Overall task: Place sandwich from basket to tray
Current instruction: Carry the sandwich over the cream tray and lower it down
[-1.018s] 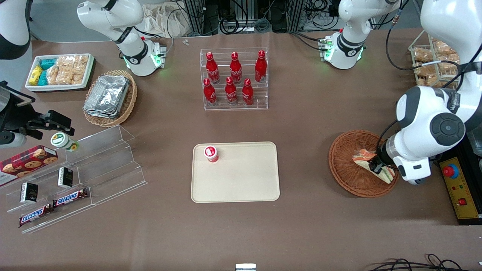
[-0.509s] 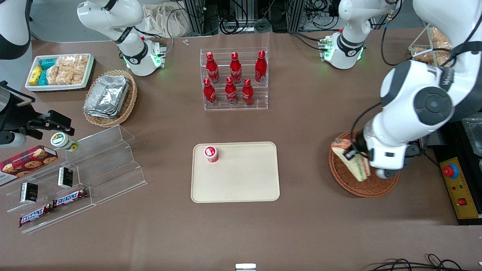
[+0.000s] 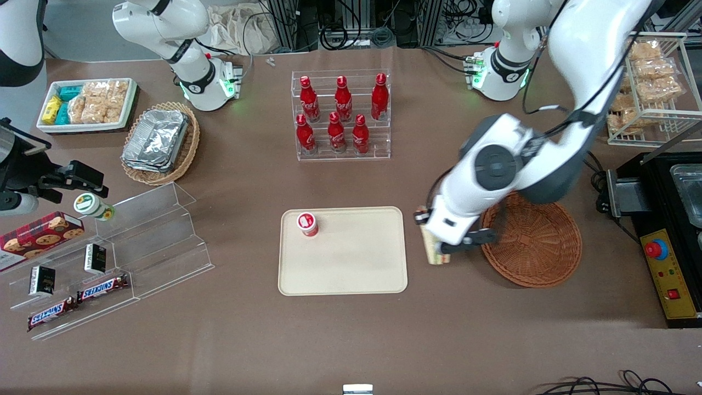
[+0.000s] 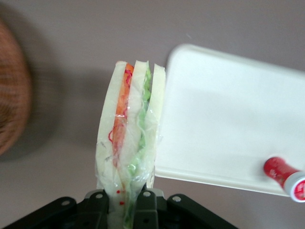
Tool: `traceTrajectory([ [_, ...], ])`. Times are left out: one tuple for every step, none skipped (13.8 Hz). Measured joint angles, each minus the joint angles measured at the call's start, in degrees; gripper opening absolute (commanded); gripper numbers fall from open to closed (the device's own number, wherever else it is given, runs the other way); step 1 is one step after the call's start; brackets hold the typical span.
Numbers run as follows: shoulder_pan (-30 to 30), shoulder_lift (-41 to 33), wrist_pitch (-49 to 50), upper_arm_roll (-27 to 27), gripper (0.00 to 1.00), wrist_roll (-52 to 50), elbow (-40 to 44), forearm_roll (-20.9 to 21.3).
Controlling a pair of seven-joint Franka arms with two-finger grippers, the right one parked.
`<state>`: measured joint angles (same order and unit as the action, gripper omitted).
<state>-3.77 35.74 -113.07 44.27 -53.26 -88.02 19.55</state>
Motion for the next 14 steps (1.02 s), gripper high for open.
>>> traceTrajectory([
  [1.92, 2.64, -1.74, -0.10, 0.00, -0.20, 0.07, 1.31],
  [2.77, 4.71, -2.93, -0.17, 0.00, -0.18, 0.13, 1.76],
  [3.01, 6.49, -3.83, -0.22, 0.00, 0.11, 0.18, 2.04],
  [3.13, 8.06, -4.74, -0.23, 0.00, 0.57, 0.22, 2.92],
  [3.45, 9.51, -5.53, -0.26, 0.00, 0.66, 0.29, 4.48],
  [4.07, 10.88, -6.23, -0.42, 0.00, 0.66, 0.42, 5.87],
  [4.89, 12.04, -6.92, -0.88, 0.00, 0.66, 0.72, 6.52],
  [5.83, 13.00, -7.54, -1.51, 0.00, 0.66, 1.19, 6.77],
  [6.81, 13.76, -7.91, -2.29, 0.01, 0.66, 1.83, 6.92],
  [7.79, 14.22, -7.96, -3.23, 0.24, 0.66, 2.43, 6.96],
  [8.62, 14.45, -7.96, -3.94, 0.72, 0.66, 2.92, 6.95],
  [9.28, 14.47, -7.96, -4.43, 1.00, 0.59, 3.22, 6.95],
  [9.69, 14.47, -7.94, -4.70, 1.00, 0.53, 3.43, 6.95],
  [9.90, 14.47, -7.94, -4.86, 1.00, 0.53, 3.55, 6.96],
])
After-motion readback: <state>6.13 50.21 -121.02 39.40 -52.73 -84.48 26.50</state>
